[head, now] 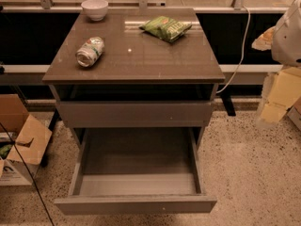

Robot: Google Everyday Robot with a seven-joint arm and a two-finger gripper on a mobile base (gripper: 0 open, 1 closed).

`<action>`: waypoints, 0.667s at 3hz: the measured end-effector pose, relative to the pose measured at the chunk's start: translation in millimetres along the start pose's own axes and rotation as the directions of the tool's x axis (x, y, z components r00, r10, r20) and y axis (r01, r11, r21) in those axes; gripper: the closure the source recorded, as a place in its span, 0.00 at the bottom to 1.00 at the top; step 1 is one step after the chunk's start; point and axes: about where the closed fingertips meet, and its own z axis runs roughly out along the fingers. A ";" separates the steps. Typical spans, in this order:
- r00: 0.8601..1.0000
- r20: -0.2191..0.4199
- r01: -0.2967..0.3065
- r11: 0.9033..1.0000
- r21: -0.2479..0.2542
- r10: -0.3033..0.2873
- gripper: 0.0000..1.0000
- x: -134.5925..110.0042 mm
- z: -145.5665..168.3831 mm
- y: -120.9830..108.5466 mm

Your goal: Place 7up can into middle drawer

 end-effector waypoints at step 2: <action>0.993 0.100 -0.060 0.998 0.020 0.058 0.00 -24.2 8.9 -9.6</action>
Offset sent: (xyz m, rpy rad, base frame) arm 0.0277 0.0331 -0.0064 0.1812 -0.0525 -0.0846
